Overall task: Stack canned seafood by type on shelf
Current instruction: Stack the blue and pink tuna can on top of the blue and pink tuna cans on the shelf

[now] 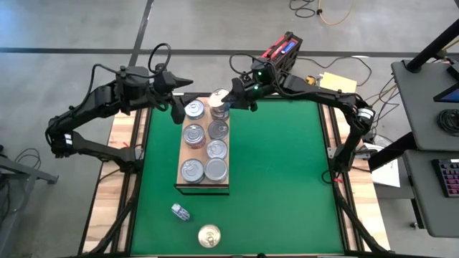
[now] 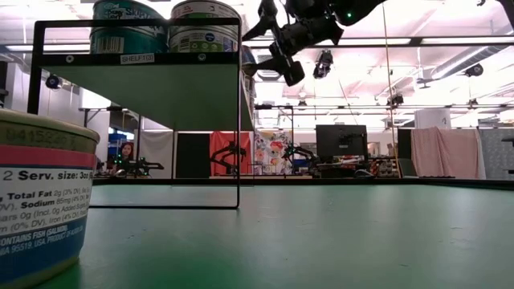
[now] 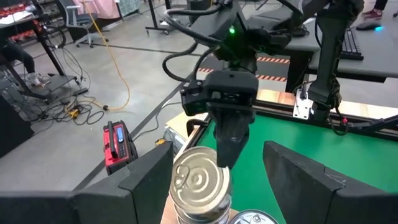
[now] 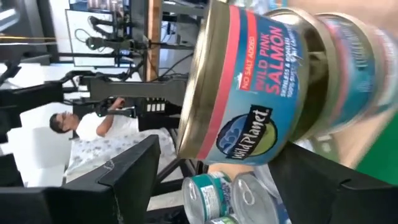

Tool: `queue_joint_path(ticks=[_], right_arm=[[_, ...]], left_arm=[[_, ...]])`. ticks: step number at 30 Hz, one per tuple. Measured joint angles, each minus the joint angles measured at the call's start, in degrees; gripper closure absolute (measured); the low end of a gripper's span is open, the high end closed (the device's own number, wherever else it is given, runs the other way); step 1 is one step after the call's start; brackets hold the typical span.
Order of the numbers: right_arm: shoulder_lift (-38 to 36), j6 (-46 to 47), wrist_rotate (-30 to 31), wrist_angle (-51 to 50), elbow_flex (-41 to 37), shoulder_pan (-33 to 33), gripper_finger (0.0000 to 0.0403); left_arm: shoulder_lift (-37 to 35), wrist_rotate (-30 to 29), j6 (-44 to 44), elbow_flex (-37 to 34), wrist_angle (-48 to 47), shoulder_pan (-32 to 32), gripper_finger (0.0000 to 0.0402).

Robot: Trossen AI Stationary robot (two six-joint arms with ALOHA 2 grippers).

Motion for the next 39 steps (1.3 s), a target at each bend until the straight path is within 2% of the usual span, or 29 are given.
queue_joint_path(ticks=[15,25,31,39], right_arm=[[0.52,0.10,0.92,0.32,-0.02,0.32,0.0119],[0.65,1.07,0.63,0.70,-0.02,-0.12,0.0133],[0.61,1.51,-1.75,-1.03,-0.02,0.15,0.0126],[0.36,2.77,-0.66,0.75,-0.02,-0.42,0.0123]], left_arm=[[0.35,0.13,-0.02,-0.02,0.20,0.00,0.0169],[0.35,0.15,-0.02,-0.02,0.20,0.00,0.0169],[0.41,0.17,-0.02,-0.02,0.20,0.00,0.0169],[0.59,0.17,-0.02,-0.02,0.20,0.00,0.0169]])
